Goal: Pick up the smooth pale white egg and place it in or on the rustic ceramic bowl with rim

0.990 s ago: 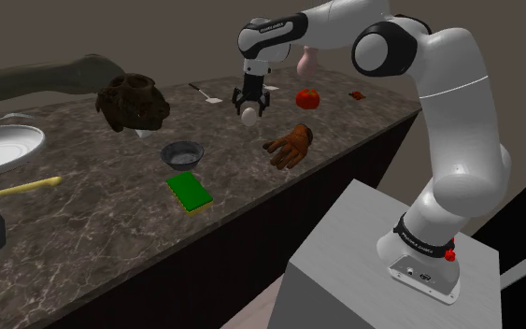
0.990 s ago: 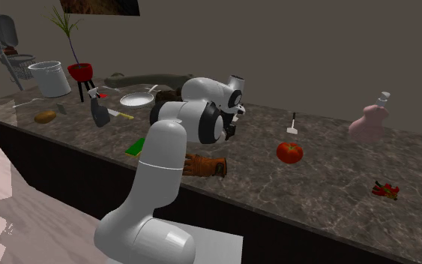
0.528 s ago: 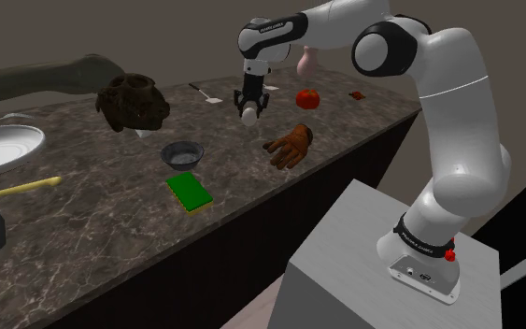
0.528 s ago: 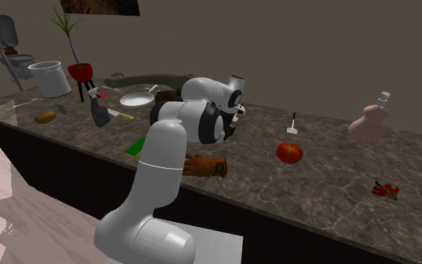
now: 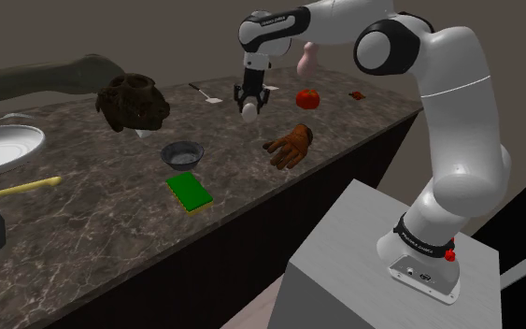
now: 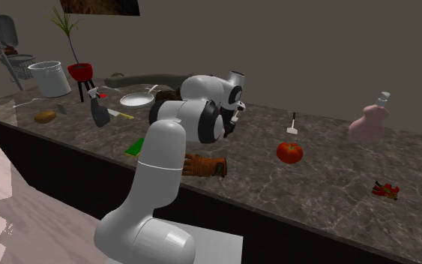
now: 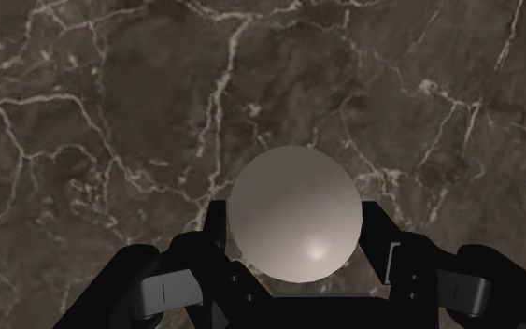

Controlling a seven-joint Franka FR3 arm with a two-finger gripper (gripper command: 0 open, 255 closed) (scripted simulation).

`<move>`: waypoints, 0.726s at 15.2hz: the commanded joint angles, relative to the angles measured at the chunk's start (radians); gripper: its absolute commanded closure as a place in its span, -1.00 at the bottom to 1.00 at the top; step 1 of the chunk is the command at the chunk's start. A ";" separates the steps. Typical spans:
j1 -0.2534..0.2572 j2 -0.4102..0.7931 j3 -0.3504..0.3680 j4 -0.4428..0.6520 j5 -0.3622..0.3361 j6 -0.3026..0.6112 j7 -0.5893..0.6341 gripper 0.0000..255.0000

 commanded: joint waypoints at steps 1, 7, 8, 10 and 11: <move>-0.001 -0.007 -0.001 0.018 -0.002 -0.024 0.004 1.00; -0.004 -0.021 -0.002 0.074 -0.005 -0.094 0.017 1.00; -0.004 -0.023 -0.002 0.085 -0.006 -0.106 0.019 1.00; -0.005 -0.025 -0.002 0.108 -0.007 -0.131 0.024 1.00; -0.006 -0.026 -0.002 0.121 -0.007 -0.144 0.026 1.00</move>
